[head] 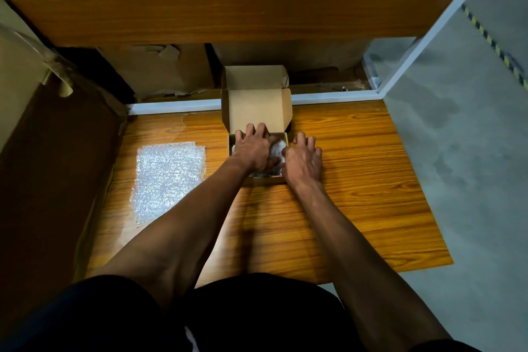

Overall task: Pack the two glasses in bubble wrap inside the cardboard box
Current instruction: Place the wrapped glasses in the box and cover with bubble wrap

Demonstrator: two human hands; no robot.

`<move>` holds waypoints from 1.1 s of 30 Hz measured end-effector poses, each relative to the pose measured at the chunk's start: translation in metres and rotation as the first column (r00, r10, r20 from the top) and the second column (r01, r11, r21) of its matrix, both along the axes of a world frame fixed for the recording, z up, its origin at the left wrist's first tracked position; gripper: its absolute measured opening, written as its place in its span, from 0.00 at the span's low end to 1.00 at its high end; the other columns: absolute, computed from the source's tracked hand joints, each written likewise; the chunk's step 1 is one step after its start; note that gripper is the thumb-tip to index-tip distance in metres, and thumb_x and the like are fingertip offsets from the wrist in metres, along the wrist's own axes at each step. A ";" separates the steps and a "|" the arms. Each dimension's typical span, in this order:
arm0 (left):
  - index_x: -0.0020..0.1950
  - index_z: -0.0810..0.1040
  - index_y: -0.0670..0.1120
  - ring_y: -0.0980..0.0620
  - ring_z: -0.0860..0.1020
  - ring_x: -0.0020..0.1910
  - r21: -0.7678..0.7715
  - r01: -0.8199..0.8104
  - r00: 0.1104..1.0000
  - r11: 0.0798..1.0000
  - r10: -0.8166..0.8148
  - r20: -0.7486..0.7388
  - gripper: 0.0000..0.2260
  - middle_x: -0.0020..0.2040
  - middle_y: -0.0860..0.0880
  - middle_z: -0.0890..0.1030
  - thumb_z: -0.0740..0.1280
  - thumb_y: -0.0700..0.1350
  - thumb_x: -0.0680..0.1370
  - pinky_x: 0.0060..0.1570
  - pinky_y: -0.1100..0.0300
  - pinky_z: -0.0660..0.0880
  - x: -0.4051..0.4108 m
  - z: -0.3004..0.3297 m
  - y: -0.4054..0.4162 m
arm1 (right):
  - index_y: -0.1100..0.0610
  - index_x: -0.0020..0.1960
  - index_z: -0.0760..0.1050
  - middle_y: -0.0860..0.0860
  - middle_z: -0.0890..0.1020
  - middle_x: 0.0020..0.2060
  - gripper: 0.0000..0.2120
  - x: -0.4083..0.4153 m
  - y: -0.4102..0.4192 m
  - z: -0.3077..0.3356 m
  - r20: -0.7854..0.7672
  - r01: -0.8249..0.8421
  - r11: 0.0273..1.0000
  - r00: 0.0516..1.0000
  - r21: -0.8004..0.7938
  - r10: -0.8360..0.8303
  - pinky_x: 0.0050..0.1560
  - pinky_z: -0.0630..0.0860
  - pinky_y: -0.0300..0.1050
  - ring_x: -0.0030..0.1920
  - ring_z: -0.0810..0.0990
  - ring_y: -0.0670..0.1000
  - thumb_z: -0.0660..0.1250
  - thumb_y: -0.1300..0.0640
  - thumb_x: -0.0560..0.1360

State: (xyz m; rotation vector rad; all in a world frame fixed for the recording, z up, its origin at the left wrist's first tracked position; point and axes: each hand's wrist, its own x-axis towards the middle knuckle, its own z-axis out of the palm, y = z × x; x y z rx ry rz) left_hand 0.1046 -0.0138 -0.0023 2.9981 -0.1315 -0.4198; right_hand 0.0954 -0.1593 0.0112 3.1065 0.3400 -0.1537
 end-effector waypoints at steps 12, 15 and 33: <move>0.77 0.69 0.55 0.44 0.65 0.69 -0.243 -0.012 0.989 0.970 0.047 0.137 0.30 0.71 0.48 0.71 0.65 0.68 0.79 0.67 0.41 0.63 -0.015 -0.008 0.019 | 0.47 0.71 0.72 0.53 0.71 0.66 0.23 -0.005 -0.012 -0.012 0.068 -0.042 0.986 0.997 0.159 0.031 0.59 0.72 0.52 0.64 0.70 0.55 0.70 0.48 0.78; 0.75 0.72 0.55 0.45 0.66 0.68 -0.302 -0.069 0.965 0.951 0.140 0.223 0.22 0.69 0.49 0.72 0.64 0.61 0.82 0.63 0.44 0.63 -0.026 -0.012 0.025 | 0.45 0.72 0.72 0.53 0.71 0.67 0.21 -0.004 -0.010 -0.013 0.066 -0.064 0.983 0.996 0.174 0.054 0.59 0.72 0.54 0.64 0.70 0.56 0.65 0.43 0.81; 0.78 0.72 0.57 0.42 0.63 0.72 -0.083 -0.106 0.976 0.991 0.120 0.181 0.28 0.74 0.51 0.73 0.59 0.69 0.81 0.63 0.42 0.63 -0.051 -0.009 0.058 | 0.49 0.76 0.69 0.49 0.74 0.71 0.29 0.002 0.007 -0.013 -0.018 -0.164 0.985 0.986 0.056 0.165 0.63 0.68 0.54 0.69 0.67 0.55 0.64 0.38 0.79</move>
